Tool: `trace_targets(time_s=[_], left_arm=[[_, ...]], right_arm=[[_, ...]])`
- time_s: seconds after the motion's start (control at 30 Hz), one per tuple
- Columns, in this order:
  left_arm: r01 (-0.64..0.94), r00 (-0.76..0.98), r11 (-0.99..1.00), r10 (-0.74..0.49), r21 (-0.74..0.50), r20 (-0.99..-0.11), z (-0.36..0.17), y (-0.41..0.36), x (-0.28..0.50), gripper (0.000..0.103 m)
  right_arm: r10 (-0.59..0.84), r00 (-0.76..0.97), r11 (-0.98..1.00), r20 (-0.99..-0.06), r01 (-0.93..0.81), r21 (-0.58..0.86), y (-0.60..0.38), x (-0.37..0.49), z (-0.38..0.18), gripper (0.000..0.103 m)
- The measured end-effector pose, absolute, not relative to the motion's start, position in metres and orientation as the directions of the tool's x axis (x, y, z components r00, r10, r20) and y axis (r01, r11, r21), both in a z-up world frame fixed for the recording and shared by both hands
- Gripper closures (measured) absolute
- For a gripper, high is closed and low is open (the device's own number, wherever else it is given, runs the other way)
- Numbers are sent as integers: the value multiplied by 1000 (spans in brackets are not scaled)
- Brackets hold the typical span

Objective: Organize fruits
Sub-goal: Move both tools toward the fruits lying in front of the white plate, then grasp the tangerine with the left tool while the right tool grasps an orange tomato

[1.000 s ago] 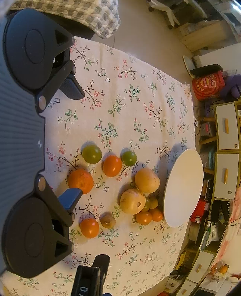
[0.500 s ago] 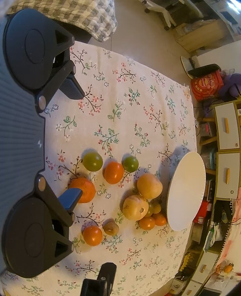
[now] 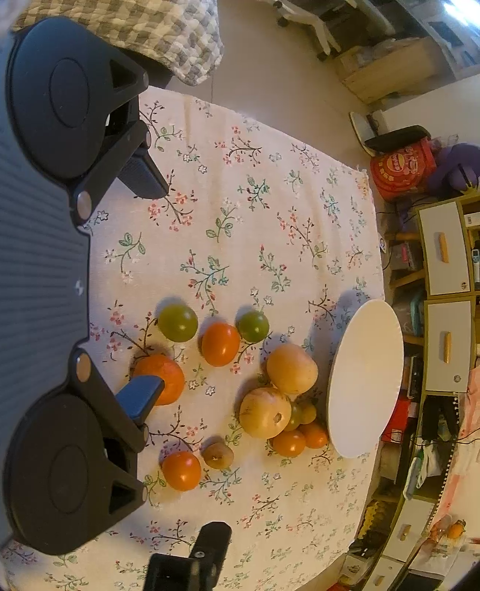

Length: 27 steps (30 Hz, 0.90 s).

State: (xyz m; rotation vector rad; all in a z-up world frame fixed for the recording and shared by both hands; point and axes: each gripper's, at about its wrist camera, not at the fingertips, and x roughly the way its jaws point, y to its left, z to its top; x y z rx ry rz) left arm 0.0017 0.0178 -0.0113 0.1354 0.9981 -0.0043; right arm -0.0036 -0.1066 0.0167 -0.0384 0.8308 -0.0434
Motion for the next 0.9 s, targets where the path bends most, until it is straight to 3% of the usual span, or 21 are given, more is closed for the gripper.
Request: trace_targets(time_s=[0.27,0.57,0.9], left_arm=[[105,600,989,20,103,-800,-9,18,-2,17],[214,594,977,-146,-19,-791,-17,29,-4,17],[293,575,948,-277,-122,-770,-38,43,5,23]], right_arm=[[-8,678,1000,-735,-13,-22,-108,-4,13,0],[97,670,995,-736,-90,50,-118,-5,1,0],[215,648,976,-731,-169,137,-124,5,-8,13]])
